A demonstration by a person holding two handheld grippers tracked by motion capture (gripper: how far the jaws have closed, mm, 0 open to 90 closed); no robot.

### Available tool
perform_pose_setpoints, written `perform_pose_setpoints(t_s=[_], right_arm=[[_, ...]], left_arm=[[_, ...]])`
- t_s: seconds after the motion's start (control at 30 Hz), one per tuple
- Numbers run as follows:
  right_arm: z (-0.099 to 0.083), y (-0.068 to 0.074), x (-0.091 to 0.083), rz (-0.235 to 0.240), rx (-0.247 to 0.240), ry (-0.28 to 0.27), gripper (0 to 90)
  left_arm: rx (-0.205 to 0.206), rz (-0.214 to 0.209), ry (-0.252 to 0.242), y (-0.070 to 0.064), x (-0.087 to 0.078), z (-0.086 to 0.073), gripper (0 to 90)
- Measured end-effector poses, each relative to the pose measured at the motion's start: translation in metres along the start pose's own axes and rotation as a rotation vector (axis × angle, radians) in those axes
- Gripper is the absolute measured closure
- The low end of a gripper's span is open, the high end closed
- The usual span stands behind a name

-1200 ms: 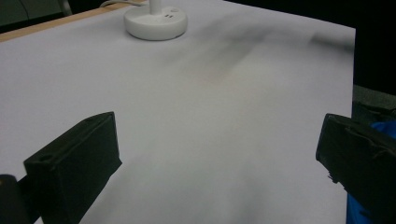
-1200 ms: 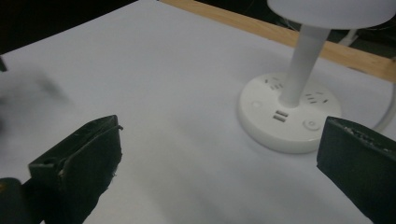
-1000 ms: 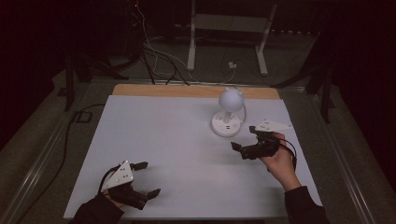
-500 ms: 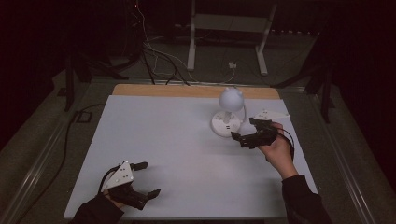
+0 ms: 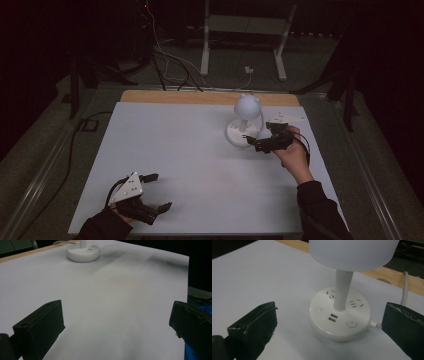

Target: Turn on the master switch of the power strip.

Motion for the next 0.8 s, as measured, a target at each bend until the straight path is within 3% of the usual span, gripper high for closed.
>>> perform_pose_setpoints(t_s=[0.07,0.33,0.4,0.73,0.8], right_arm=[[-0.001,-0.001,0.004,-0.013,-0.010,0.005,0.0],[-0.005,-0.009,0.019,-0.055,0.033,0.006,0.0],[-0.006,-0.012,0.023,-0.093,0.046,-0.006,0.0],[-0.009,-0.017,0.034,-0.125,0.068,-0.011,0.0],[-0.009,-0.017,0.036,-0.134,0.071,-0.012,6.5]], left_arm=[[0.000,0.000,0.001,0.000,0.000,0.000,0.1],[0.003,0.001,0.003,0.000,0.000,0.000,0.1],[0.002,-0.002,0.004,0.000,0.000,0.000,0.1],[0.000,-0.003,0.004,0.000,0.001,-0.001,0.1],[0.001,-0.003,0.004,0.000,0.001,-0.001,0.1]])
Point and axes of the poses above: each handheld gripper's, and its own axes: x roughly forward along the jaws, z roughly out of its top, y roughly to its left, the point moved 3 cm from there along x, roughly forward along the jaws, and after that the axes turned 6 degrees about -z, right-handed, at the moved point
